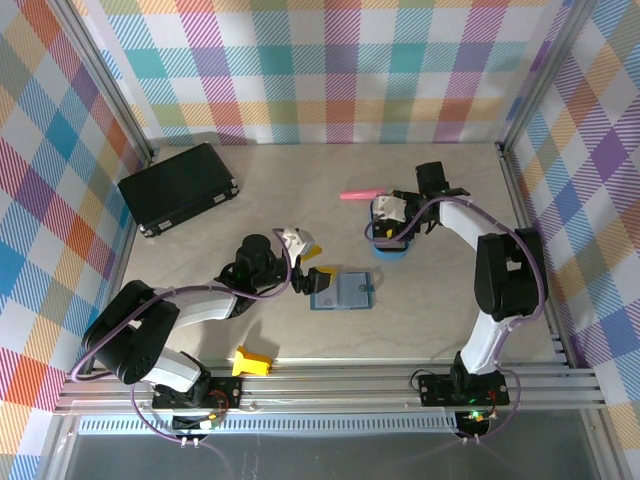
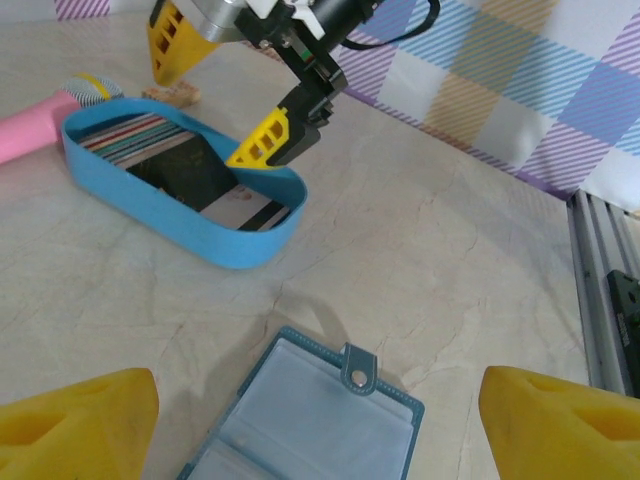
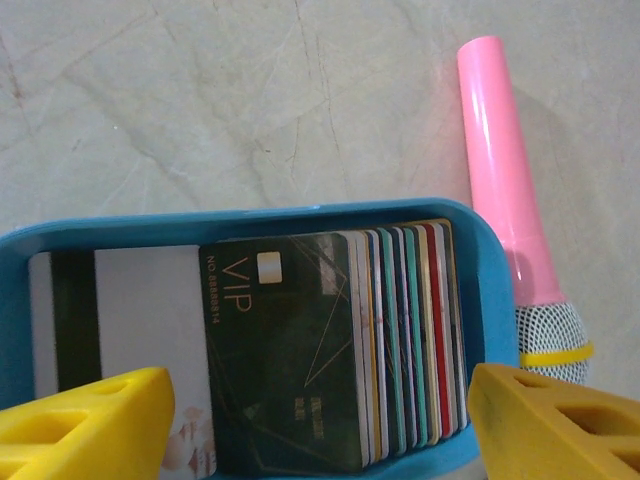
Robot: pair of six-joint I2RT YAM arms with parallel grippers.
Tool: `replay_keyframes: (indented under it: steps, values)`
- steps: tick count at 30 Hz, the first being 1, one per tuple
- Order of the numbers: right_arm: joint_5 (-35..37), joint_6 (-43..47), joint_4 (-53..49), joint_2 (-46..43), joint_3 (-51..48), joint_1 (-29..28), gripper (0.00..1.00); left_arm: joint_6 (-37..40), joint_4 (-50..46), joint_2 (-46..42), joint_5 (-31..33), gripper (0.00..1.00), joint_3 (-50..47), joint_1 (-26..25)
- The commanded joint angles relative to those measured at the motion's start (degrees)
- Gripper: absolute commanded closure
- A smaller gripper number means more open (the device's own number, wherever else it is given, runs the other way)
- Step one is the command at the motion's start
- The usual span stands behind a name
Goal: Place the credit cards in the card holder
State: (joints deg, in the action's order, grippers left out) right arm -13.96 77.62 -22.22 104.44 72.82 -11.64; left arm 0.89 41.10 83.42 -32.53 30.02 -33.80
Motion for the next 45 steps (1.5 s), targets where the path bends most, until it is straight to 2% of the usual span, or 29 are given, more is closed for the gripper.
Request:
replay_keyframes:
  steps: [1, 22, 29, 37, 45]
  values:
    - [1.93, 2.40, 0.98, 2.42, 2.52, -1.00, 0.22, 2.18, -2.15, -0.68, -0.51, 0.17, 0.83, 0.49]
    - [5.61, 2.72, 0.26, 10.19, 7.67, -1.90, 0.24, 2.69, -2.52, -0.53, 0.27, 0.17, 0.13, 0.49]
    - [6.59, 1.05, 0.55, 10.96, 9.25, -1.89, 0.31, 2.73, -3.11, -0.76, 0.28, 0.18, 0.30, 0.49]
    - [8.06, 0.38, 1.69, 11.09, 10.14, -1.92, 0.45, 2.72, -3.31, -0.80, 0.09, 0.17, 0.48, 0.49]
    - [9.03, -0.01, 2.63, 10.74, 10.81, -1.81, 0.52, 2.77, -3.31, -0.62, -0.07, 0.17, 0.48, 0.49]
